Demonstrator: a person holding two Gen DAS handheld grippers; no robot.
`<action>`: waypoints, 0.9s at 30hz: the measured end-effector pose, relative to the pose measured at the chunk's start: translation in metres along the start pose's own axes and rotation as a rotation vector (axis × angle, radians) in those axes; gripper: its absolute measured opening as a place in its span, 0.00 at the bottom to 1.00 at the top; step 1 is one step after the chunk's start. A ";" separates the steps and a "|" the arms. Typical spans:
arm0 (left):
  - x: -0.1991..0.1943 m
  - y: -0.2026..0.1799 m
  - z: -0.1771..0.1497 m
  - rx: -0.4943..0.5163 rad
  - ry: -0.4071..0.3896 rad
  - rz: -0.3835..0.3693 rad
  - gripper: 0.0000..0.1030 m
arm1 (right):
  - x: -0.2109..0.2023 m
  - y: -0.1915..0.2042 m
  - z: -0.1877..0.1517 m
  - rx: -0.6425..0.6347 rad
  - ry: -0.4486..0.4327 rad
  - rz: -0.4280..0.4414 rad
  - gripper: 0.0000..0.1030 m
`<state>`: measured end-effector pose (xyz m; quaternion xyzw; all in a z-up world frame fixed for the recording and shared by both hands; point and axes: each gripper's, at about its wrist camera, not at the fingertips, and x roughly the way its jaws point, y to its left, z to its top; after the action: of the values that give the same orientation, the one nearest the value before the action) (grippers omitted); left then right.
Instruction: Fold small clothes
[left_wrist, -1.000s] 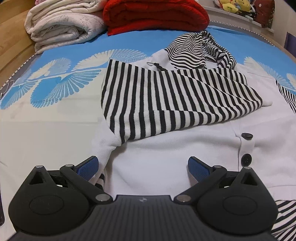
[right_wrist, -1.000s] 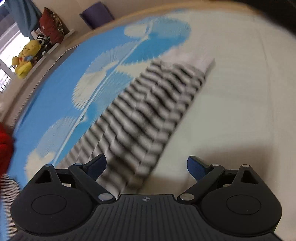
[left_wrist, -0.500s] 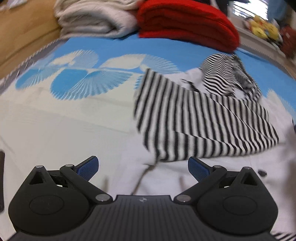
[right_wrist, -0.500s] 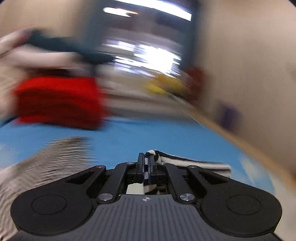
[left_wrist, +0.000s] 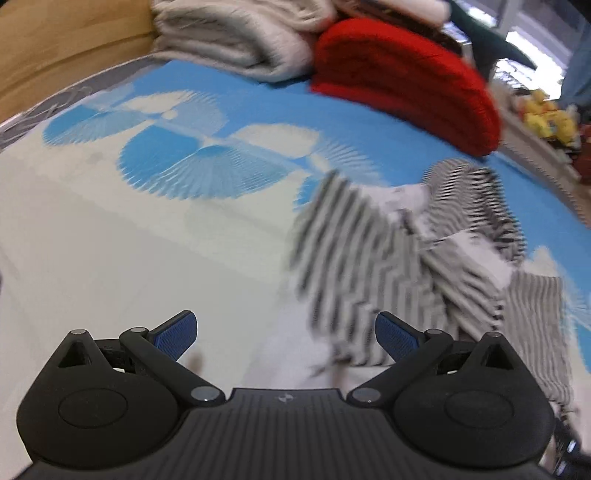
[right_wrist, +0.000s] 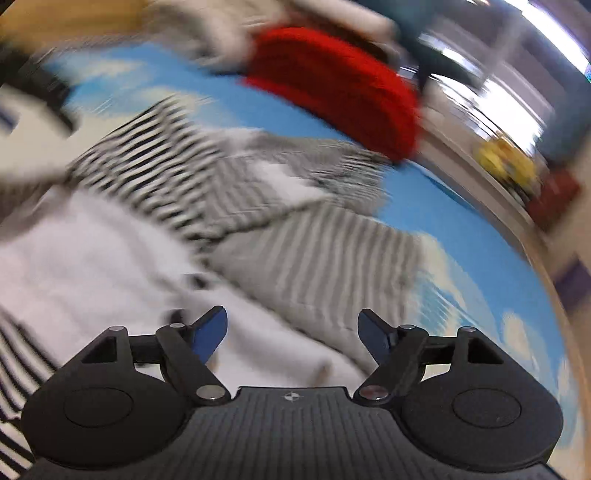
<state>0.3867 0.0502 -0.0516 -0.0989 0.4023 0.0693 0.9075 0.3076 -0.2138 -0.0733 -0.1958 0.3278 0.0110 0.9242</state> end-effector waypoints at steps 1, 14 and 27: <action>-0.002 -0.008 0.001 0.021 -0.019 -0.014 1.00 | 0.003 -0.017 -0.006 0.047 -0.008 -0.029 0.77; 0.072 -0.217 0.036 0.329 0.032 -0.270 1.00 | 0.063 -0.120 -0.032 0.624 0.033 0.042 0.47; 0.093 -0.148 0.065 0.037 0.129 -0.335 0.15 | 0.066 -0.124 -0.032 0.642 0.111 0.040 0.59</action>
<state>0.5255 -0.0738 -0.0602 -0.1521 0.4389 -0.0966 0.8803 0.3583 -0.3469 -0.0919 0.1116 0.3681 -0.0853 0.9191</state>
